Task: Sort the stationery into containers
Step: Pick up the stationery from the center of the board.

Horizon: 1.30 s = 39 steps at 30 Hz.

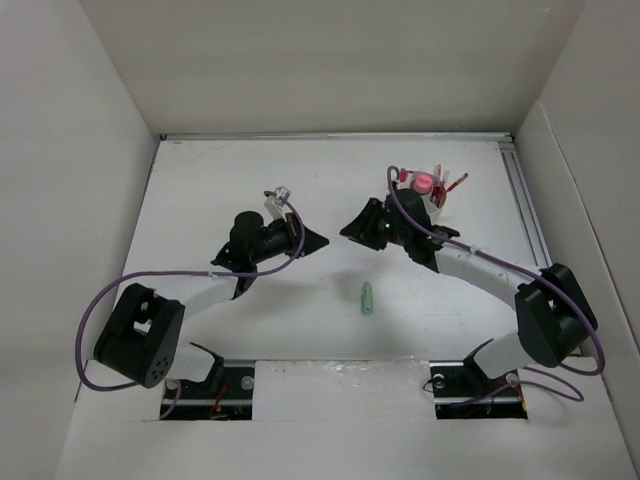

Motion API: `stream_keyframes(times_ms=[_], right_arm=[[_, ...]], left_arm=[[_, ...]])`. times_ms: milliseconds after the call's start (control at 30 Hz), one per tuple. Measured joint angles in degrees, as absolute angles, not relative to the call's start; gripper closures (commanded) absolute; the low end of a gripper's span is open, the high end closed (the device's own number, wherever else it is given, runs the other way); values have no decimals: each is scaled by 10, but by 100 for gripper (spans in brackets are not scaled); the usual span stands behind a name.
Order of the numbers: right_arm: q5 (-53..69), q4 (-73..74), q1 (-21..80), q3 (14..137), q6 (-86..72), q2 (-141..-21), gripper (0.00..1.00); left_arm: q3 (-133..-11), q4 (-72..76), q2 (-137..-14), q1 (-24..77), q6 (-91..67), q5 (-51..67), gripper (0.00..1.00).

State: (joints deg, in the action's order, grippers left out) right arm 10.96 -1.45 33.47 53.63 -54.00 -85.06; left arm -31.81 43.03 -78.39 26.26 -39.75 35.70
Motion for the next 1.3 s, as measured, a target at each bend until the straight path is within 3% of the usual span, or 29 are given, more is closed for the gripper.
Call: stream_keyframes(times_ms=[33, 67, 133, 233, 267, 300, 333, 400, 500, 667, 833, 1000, 1100, 1300], right_arm=[[95, -9, 335, 525, -540, -844, 70], [81, -3, 336, 518, -540, -839, 88], [44, 20, 341, 496, -542, -828, 100], [-17, 68, 362, 469, -547, -812, 99], [-38, 90, 372, 464, -548, -806, 92], [-56, 111, 381, 461, -551, -801, 64], [-70, 132, 387, 460, -556, -798, 52], [-88, 164, 402, 460, -557, -793, 40], [-110, 204, 428, 463, -559, -801, 40], [-126, 237, 463, 478, -564, -850, 43], [-136, 241, 469, 494, -568, -898, 58], [-154, 246, 469, 505, -569, -911, 86], [-161, 248, 469, 509, -568, -912, 93], [-185, 263, 460, 535, -567, -907, 94]], left_arm=[[-318, 415, -777, 263, -394, 340, 100], [-316, 398, -767, 263, -389, 322, 100], [-316, 358, -738, 263, -378, 277, 100], [-316, 322, -704, 263, -364, 225, 94], [-316, 317, -696, 262, -360, 212, 93], [-316, 314, -693, 262, -358, 202, 92], [-316, 312, -692, 262, -357, 197, 90], [-316, 307, -696, 262, -353, 194, 84], [-316, 307, -712, 262, -351, 202, 75], [-316, 305, -733, 262, -351, 213, 69], [-316, 305, -733, 262, -350, 214, 68], [-316, 305, -733, 262, -349, 214, 68], [-316, 304, -732, 262, -349, 214, 68], [-316, 304, -732, 262, -349, 214, 68]])
